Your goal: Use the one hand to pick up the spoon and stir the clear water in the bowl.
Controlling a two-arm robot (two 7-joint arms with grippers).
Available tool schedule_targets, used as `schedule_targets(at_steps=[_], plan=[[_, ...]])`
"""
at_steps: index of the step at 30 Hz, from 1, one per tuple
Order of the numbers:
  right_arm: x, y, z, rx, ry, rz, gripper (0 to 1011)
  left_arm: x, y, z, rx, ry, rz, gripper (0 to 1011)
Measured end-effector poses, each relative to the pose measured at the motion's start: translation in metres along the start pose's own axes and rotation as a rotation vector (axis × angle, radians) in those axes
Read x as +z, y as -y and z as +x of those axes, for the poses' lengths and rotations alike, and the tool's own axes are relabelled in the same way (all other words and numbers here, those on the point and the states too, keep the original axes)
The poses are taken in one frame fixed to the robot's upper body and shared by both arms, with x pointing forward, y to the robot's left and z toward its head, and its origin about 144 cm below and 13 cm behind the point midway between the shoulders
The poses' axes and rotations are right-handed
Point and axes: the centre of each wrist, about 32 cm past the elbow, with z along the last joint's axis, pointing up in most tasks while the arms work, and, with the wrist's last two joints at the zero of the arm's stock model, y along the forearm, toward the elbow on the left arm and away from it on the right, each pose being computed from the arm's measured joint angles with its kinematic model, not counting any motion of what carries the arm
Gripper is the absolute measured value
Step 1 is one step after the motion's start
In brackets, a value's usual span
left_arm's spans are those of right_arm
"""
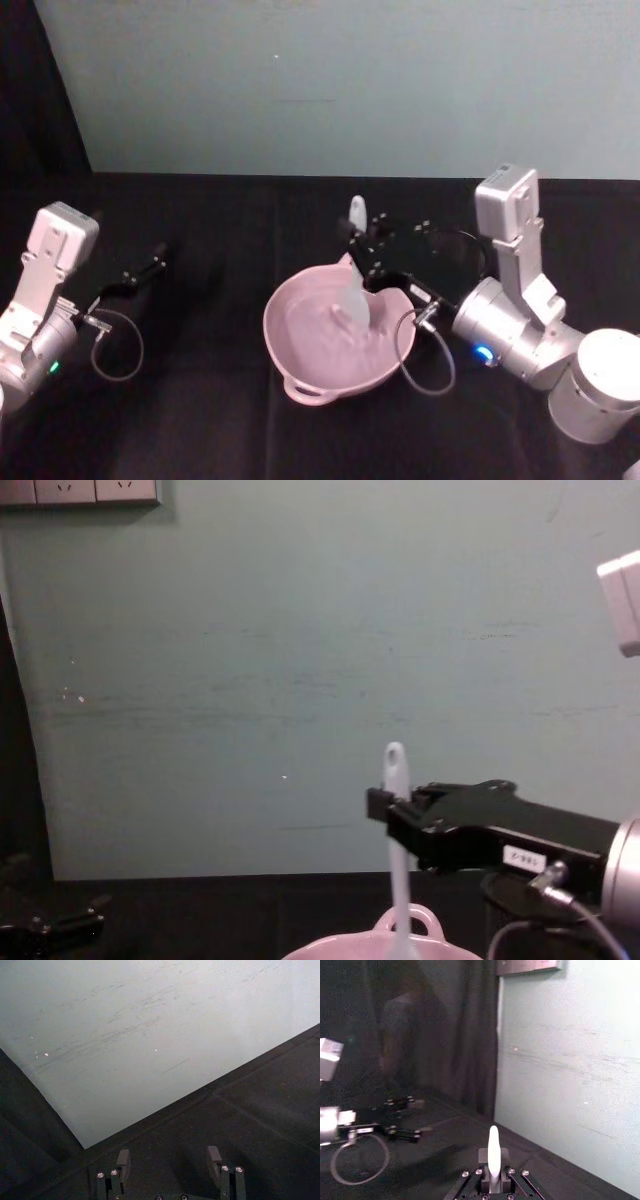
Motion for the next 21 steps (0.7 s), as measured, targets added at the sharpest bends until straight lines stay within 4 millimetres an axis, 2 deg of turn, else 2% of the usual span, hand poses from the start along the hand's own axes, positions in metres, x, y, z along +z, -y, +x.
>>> schedule_targets(at_steps=[13, 21], plan=[[-0.001, -0.016, -0.028, 0.098, -0.042, 0.018, 120, 0.000, 0.000, 0.000, 0.000, 0.000, 0.000, 1005], [-0.003, -0.031, -0.028, 0.101, -0.065, 0.031, 120, 0.000, 0.000, 0.000, 0.000, 0.000, 0.000, 1005]])
